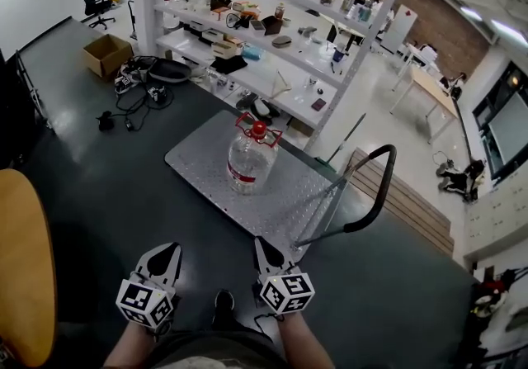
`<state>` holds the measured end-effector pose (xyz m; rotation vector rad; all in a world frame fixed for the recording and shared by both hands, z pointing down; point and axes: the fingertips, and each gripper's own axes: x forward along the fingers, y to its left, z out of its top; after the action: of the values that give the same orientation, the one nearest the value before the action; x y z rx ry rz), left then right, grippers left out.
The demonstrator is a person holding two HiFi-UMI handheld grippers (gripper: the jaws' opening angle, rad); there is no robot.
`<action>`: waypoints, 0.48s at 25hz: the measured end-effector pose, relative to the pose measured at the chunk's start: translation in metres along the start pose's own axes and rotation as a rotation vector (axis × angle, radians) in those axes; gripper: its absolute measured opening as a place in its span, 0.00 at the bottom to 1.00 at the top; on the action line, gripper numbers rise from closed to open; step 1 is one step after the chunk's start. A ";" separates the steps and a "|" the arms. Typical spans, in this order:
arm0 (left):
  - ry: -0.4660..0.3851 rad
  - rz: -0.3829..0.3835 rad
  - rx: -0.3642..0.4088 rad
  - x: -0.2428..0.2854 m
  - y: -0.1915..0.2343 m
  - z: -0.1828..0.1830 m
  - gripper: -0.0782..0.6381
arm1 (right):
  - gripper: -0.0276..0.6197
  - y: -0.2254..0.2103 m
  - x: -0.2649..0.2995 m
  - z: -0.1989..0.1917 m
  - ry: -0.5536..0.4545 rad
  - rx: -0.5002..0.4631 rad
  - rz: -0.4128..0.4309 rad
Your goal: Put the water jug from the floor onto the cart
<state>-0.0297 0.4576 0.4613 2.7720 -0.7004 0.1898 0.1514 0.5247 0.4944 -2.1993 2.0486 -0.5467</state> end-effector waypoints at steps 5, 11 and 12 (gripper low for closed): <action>0.003 0.016 -0.024 -0.046 0.001 -0.010 0.12 | 0.03 0.040 -0.022 -0.010 0.009 -0.045 0.017; 0.001 0.030 -0.026 -0.093 0.000 -0.020 0.12 | 0.03 0.073 -0.046 -0.024 0.012 -0.040 0.020; 0.001 0.035 -0.028 -0.100 0.001 -0.022 0.12 | 0.03 0.078 -0.049 -0.028 0.013 -0.039 0.021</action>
<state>-0.1187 0.5078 0.4635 2.7344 -0.7453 0.1872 0.0666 0.5702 0.4869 -2.1988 2.1043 -0.5251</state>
